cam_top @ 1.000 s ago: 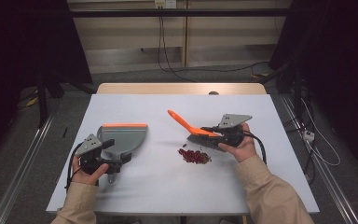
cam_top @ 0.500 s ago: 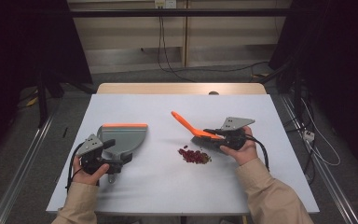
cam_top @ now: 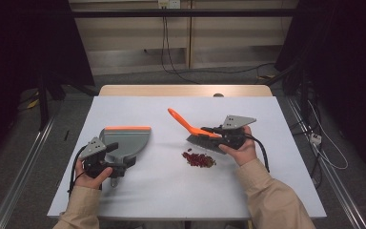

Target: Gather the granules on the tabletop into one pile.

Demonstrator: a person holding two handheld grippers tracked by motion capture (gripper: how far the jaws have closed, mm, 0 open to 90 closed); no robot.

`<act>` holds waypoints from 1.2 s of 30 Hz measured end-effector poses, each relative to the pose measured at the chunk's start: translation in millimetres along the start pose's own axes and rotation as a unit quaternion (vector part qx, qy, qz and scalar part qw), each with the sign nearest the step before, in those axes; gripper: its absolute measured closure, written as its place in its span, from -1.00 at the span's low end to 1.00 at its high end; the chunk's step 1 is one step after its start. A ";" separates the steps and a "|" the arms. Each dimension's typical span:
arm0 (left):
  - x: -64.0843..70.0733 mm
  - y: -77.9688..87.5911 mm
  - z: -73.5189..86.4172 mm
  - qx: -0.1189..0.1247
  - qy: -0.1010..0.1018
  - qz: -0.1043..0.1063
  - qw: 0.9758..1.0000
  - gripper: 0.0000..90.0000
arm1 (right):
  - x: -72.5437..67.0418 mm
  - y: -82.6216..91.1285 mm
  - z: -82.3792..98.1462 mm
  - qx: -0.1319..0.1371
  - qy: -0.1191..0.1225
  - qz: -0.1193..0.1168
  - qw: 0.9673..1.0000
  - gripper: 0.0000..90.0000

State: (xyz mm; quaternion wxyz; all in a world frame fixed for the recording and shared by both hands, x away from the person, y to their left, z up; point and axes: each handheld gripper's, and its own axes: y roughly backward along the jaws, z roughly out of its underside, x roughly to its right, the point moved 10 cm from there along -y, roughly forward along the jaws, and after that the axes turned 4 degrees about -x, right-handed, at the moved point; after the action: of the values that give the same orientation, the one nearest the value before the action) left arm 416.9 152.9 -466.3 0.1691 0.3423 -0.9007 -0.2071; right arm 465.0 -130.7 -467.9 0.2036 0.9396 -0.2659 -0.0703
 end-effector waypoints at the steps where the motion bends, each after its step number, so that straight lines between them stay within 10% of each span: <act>1: -0.1 0.1 0.2 -0.001 -0.001 0.000 1.000 -0.88 | 0.1 -4.5 -1.4 0.002 0.002 -0.003 1.000 0.58; 12: -0.9 1.4 -0.2 0.001 0.001 0.000 1.000 -0.88 | -18.7 -9.7 8.6 -0.027 0.026 -0.057 0.998 0.58; 19: -1.0 2.3 -0.3 0.001 0.000 -0.002 1.000 -0.88 | 9.1 11.3 -0.6 0.002 -0.005 0.004 1.000 0.58; 24: -1.0 1.9 -0.2 0.001 0.000 -0.002 1.000 -0.88 | 26.7 24.6 12.8 -0.029 -0.018 0.054 0.998 0.58; 36: 0.9 0.1 -0.4 0.000 -0.001 0.003 1.000 -0.88 | 23.3 37.3 33.8 -0.166 -0.079 0.117 0.976 0.45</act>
State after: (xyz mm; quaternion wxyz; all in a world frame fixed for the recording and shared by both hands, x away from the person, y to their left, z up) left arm 416.4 152.3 -465.7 0.1688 0.3394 -0.9020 -0.2069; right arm 459.0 -183.6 -483.4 0.3414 0.8468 -0.3736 -0.1635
